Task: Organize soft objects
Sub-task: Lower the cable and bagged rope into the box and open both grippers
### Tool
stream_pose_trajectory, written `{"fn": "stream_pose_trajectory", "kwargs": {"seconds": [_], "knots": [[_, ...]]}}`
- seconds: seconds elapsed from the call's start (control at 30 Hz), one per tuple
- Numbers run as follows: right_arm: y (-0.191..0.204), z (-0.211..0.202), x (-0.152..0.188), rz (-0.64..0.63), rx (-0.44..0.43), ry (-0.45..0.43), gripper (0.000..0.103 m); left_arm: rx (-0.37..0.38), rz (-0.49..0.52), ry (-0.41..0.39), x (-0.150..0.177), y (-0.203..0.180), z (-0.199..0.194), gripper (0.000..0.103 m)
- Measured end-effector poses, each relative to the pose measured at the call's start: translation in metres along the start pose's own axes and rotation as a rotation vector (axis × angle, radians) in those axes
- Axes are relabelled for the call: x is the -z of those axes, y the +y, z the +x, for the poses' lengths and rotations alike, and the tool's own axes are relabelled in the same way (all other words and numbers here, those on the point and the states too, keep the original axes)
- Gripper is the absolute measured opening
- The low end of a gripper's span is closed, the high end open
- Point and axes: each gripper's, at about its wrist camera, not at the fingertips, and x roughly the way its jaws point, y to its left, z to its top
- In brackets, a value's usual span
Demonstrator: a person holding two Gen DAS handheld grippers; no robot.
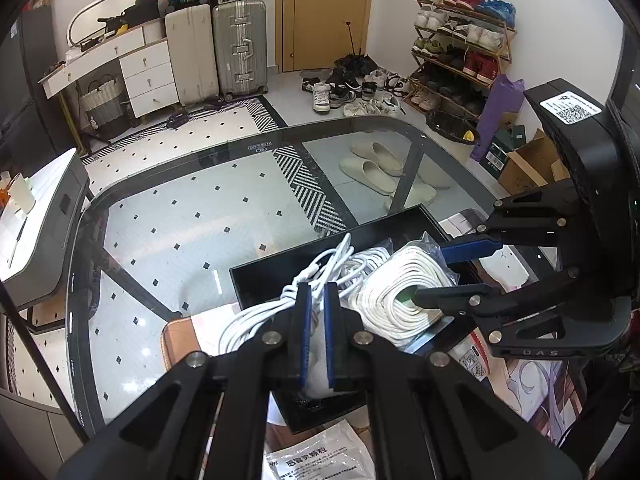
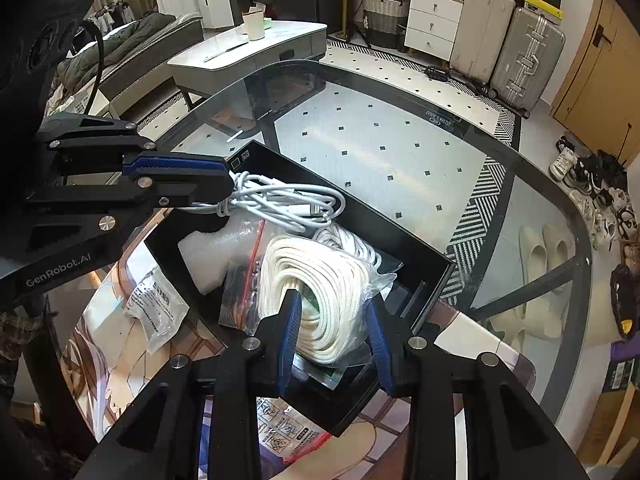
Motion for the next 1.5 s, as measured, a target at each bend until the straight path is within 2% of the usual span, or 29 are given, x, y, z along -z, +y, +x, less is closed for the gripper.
{"fn": "stream_pose_trajectory", "kwargs": {"seconds": [0.2,0.4,0.47,0.57,0.63,0.7,0.83,0.87,1.03,1.13,1.2,1.27,1.33,1.4,1.5], "knots": [[-0.004,0.000,0.001,0.014,0.000,-0.010,0.036,0.002,-0.001,0.010,0.001,-0.002,0.002,0.003],[-0.005,-0.019,0.004,0.028,0.010,-0.046,0.051,0.007,0.004,0.012,0.005,-0.006,-0.003,0.004],[-0.005,-0.024,0.007,0.029,0.016,-0.051,0.051,0.010,0.007,0.018,0.008,-0.008,-0.004,0.004],[-0.005,-0.031,0.011,0.031,0.021,-0.058,0.060,0.005,0.016,0.017,0.010,-0.012,-0.008,0.007],[-0.003,-0.036,0.014,0.036,0.023,-0.064,0.068,0.005,0.019,0.015,0.011,-0.014,-0.011,0.012],[-0.003,-0.040,0.017,0.042,0.021,-0.068,0.071,-0.003,0.018,0.009,0.013,-0.016,-0.015,0.024],[0.000,-0.047,0.021,0.047,0.026,-0.074,0.078,-0.010,0.016,-0.010,0.015,-0.016,-0.026,0.035],[0.001,-0.049,0.022,0.048,0.029,-0.075,0.078,-0.013,0.015,-0.016,0.015,-0.016,-0.029,0.041],[0.004,-0.056,0.028,0.053,0.043,-0.088,0.086,-0.053,0.027,-0.047,0.019,-0.019,-0.042,0.046],[0.007,-0.059,0.031,0.055,0.054,-0.088,0.089,-0.063,0.028,-0.060,0.022,-0.019,-0.047,0.054],[0.008,-0.061,0.033,0.053,0.063,-0.089,0.091,-0.081,0.031,-0.076,0.024,-0.020,-0.050,0.069],[0.009,-0.061,0.036,0.053,0.070,-0.088,0.092,-0.097,0.033,-0.104,0.025,-0.022,-0.055,0.081],[0.011,-0.063,0.040,0.051,0.078,-0.088,0.095,-0.095,0.025,-0.119,0.027,-0.021,-0.060,0.083],[0.013,-0.064,0.042,0.049,0.084,-0.089,0.097,-0.101,0.021,-0.129,0.028,-0.020,-0.064,0.090],[0.016,-0.066,0.046,0.042,0.086,-0.093,0.098,-0.123,0.034,-0.147,0.031,-0.021,-0.068,0.094]]}}
